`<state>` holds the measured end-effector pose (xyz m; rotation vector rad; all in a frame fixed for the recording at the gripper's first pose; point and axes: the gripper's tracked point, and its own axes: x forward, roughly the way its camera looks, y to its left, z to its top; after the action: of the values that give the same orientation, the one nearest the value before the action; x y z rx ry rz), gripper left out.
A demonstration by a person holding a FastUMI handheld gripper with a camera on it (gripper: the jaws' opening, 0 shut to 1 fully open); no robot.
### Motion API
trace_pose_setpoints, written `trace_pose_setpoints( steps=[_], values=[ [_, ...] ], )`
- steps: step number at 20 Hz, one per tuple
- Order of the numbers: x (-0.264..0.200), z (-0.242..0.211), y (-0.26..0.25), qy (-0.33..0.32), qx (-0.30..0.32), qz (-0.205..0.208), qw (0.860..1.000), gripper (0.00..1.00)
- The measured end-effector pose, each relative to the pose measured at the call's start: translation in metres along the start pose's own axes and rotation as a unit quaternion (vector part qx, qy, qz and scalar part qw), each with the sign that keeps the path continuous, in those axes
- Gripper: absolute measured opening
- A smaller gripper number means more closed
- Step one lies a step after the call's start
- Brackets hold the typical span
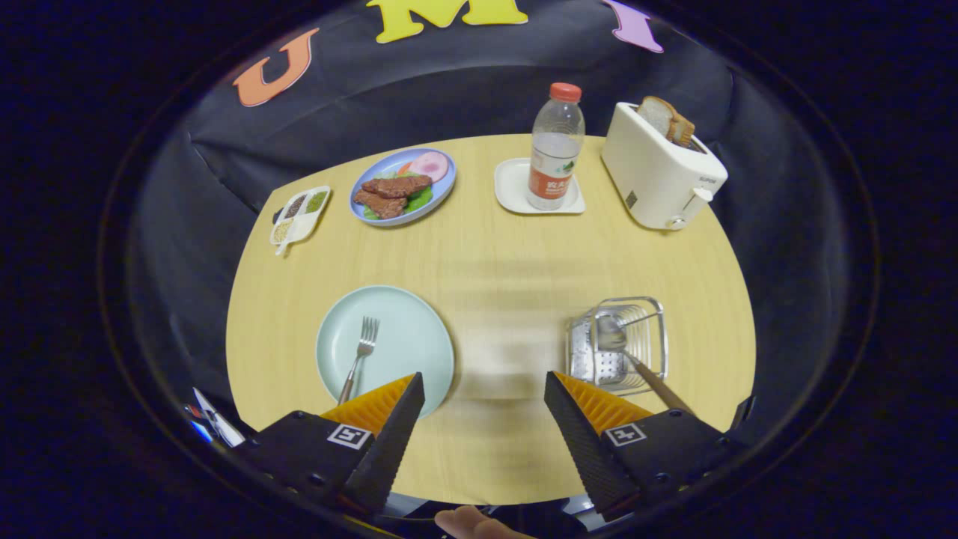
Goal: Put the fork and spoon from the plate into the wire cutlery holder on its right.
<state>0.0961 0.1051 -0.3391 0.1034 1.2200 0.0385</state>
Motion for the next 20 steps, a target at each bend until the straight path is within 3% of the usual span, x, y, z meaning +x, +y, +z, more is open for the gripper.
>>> trace_pose_setpoints(
  steps=[5, 12, 18, 20],
  values=[
    [0.021, -0.018, 0.059, 0.02, 0.009, 0.039, 0.999, 0.97],
    [0.062, -0.053, 0.129, 0.061, 0.009, 0.057, 0.996, 0.95],
    [0.092, -0.074, 0.158, 0.086, 0.004, 0.03, 0.996, 0.82],
    [0.1, -0.07, 0.159, 0.073, -0.002, 0.012, 0.997, 0.83]
  ],
)
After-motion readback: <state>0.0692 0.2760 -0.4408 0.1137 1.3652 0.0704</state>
